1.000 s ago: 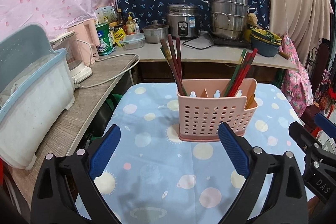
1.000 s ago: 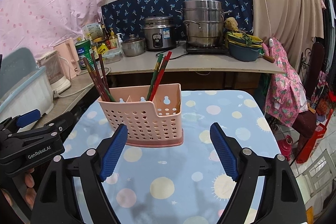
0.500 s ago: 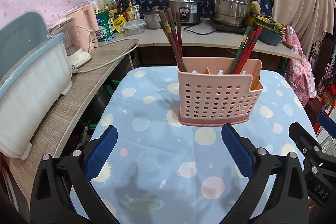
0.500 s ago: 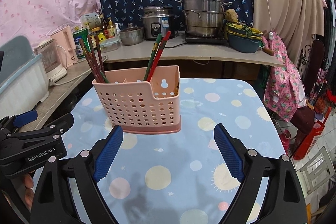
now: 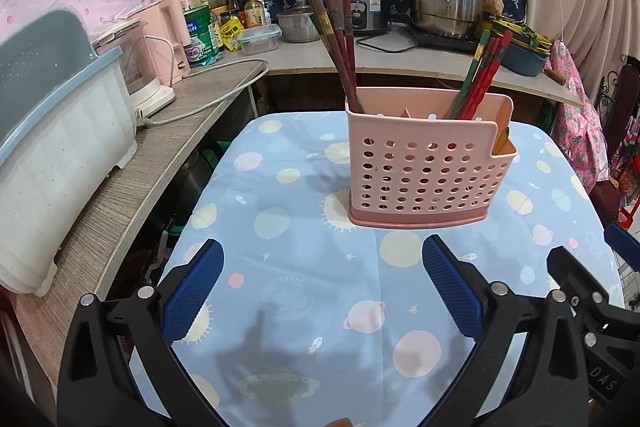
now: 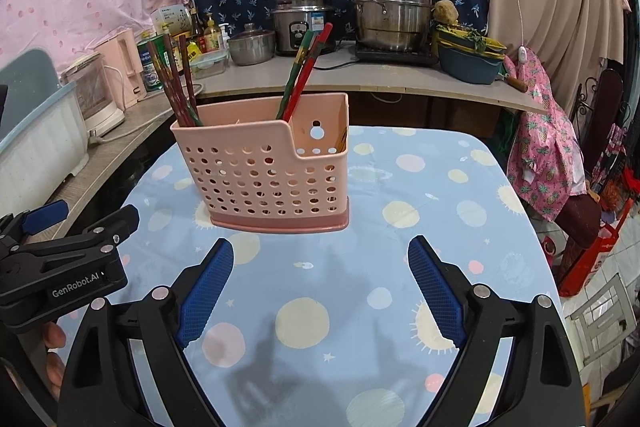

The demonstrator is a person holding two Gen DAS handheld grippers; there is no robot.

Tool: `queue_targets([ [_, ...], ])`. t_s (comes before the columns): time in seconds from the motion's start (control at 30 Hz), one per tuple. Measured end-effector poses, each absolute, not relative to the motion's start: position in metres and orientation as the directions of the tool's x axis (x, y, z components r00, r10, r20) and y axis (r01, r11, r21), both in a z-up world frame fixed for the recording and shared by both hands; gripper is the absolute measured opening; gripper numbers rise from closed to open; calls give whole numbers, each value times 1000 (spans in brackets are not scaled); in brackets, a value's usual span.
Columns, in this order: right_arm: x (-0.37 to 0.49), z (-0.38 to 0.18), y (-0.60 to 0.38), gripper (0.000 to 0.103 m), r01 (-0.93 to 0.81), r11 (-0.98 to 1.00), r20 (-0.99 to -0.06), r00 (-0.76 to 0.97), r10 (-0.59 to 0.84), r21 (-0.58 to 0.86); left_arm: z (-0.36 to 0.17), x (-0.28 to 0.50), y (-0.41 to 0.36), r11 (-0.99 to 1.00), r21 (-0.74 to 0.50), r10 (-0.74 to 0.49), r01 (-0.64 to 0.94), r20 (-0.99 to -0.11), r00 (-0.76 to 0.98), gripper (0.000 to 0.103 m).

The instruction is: Organize utensils

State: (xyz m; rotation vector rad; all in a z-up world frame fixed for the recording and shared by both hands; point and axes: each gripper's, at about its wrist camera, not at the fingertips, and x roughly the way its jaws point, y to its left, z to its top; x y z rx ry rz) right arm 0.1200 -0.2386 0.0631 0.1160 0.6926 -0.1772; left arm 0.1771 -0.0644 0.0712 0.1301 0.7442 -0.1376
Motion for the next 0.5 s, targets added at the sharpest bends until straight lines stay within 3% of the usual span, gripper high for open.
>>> queue_targets([
  [0.5, 126, 54, -234, 85, 201, 979, -663, 738, -125, 40, 64, 180, -65, 982, 71, -79, 176, -690, 720, 95],
])
